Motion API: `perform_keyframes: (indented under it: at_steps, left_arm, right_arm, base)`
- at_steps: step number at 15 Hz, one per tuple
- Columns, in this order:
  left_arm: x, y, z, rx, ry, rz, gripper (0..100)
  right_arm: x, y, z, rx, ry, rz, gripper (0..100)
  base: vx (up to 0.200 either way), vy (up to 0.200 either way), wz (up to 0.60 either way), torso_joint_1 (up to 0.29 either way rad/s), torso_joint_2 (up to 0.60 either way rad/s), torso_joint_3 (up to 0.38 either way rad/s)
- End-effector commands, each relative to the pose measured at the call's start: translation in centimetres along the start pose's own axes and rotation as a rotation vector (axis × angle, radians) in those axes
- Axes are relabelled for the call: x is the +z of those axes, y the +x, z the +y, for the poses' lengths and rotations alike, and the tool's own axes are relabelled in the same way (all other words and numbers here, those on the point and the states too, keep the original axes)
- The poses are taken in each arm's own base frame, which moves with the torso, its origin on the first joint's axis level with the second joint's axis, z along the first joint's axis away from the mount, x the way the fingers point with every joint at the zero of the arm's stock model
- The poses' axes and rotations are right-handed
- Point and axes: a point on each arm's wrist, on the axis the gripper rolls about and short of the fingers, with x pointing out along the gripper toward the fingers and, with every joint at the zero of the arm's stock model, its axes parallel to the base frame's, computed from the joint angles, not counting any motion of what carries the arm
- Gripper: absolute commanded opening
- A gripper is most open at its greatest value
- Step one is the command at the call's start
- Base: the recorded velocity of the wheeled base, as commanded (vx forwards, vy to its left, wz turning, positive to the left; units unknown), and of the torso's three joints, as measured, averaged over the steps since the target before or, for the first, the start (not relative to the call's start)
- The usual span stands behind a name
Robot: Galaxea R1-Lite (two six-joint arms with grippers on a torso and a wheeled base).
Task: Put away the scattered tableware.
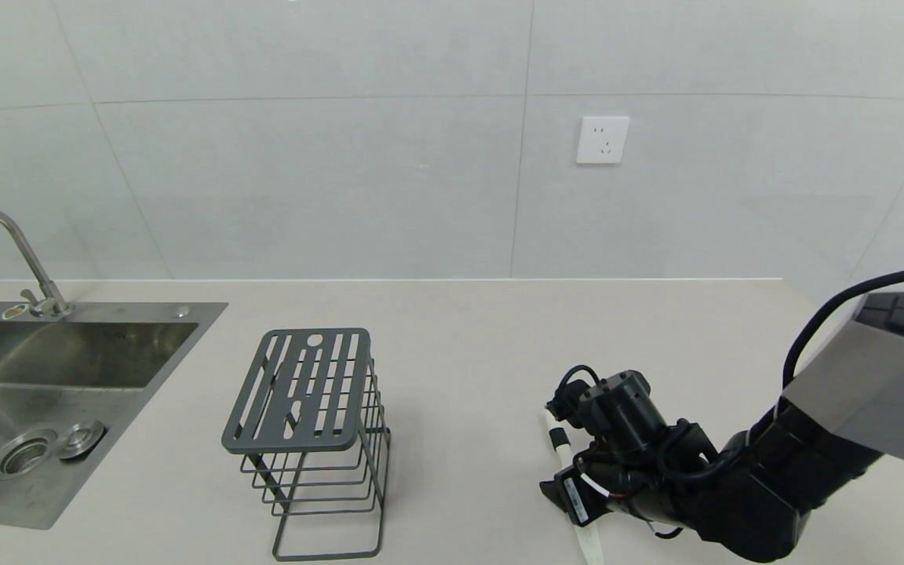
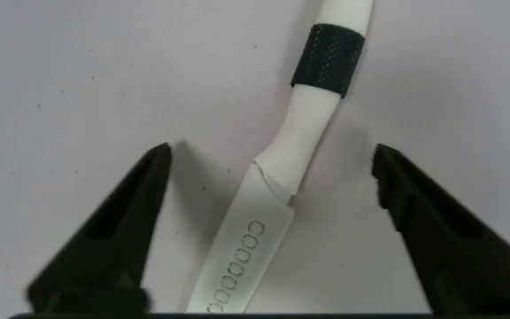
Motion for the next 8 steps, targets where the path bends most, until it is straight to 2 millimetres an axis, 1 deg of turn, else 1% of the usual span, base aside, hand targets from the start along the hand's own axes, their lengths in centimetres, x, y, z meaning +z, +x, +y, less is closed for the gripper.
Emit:
perform_keyframes:
  at_steps: [1, 2, 4, 6, 8]
  left_arm:
    - [0.0, 0.0, 0.0, 0.0, 0.0, 0.001, 100]
    - [0.0, 0.0, 0.0, 0.0, 0.0, 0.001, 100]
    - [0.0, 0.0, 0.0, 0.0, 0.0, 0.001, 100]
    - [0.0, 0.0, 0.0, 0.0, 0.0, 0.001, 100]
    - [0.0, 0.0, 0.0, 0.0, 0.0, 0.001, 100]
  right_arm:
    - [-0.5, 0.2, 0.2, 0.001, -0.006, 0.02, 0]
    - [-1.6, 0.7, 0.1, -0.007, -0.012, 0.068, 0]
    - [-2.5, 1.1, -0.1, -0.014, -0.015, 0.106, 0]
    - [-2.0, 1.1, -0.1, -0.011, -0.013, 0.082, 0]
    - [-0.9, 0.3, -0.3, -0.008, 0.001, 0.029, 0]
  base:
    - [0.0, 0.0, 0.0, 0.0, 0.0, 0.0]
    - [0.0, 0.0, 0.0, 0.0, 0.0, 0.0]
    - [0.0, 0.0, 0.0, 0.0, 0.0, 0.0]
    - [0.0, 0.0, 0.0, 0.0, 0.0, 0.0]
    - [0.0, 0.0, 0.0, 0.0, 0.0, 0.0]
